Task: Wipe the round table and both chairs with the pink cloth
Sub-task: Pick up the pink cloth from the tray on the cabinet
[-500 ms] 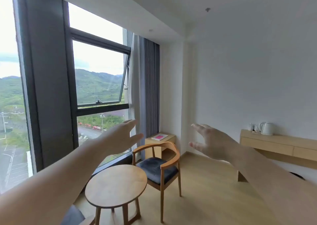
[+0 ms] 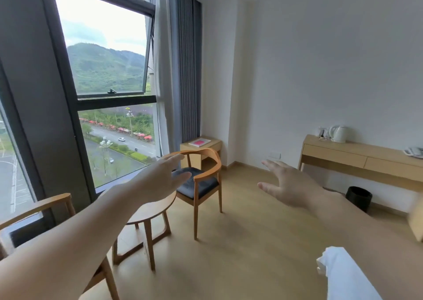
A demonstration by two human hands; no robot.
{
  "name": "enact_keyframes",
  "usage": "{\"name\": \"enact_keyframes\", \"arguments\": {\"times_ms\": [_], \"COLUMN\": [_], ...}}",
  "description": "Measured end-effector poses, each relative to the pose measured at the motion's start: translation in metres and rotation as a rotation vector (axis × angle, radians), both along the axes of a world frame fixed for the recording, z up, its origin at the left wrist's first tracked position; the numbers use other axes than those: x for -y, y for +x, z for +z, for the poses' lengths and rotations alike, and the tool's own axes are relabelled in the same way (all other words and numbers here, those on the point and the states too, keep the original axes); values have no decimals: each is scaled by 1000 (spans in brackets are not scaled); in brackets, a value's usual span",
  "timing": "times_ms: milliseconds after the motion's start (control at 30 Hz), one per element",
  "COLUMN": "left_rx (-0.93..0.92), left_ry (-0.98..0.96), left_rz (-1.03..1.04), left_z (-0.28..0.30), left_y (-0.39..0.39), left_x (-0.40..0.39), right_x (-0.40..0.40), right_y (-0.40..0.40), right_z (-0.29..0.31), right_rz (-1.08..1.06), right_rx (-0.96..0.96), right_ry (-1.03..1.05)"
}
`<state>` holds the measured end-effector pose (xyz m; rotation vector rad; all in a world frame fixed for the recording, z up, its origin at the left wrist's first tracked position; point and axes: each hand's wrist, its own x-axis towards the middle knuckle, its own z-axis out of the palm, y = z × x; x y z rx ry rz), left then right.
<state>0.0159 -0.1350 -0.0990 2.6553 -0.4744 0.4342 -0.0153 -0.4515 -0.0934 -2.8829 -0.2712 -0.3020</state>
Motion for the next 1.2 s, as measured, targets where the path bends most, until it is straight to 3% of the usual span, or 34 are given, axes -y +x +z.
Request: {"name": "enact_keyframes", "arguments": {"times_ms": [300, 667, 900, 1200], "left_rx": [-122, -155, -186, -181], "left_ry": [52, 144, 86, 140], "left_rz": [0, -177, -291, -311], "left_z": [-67, -109, -144, -171], "left_y": [53, 236, 338, 452], "left_x": [13, 4, 55, 146], "right_x": [-13, 5, 53, 135], "right_y": [56, 187, 244, 365], "right_z": [-60, -115, -139, -161], "right_rz": [61, -104, -239, -221], "right_rx": [-70, -183, -215, -219], "right_ry": [49, 47, 68, 44]}}
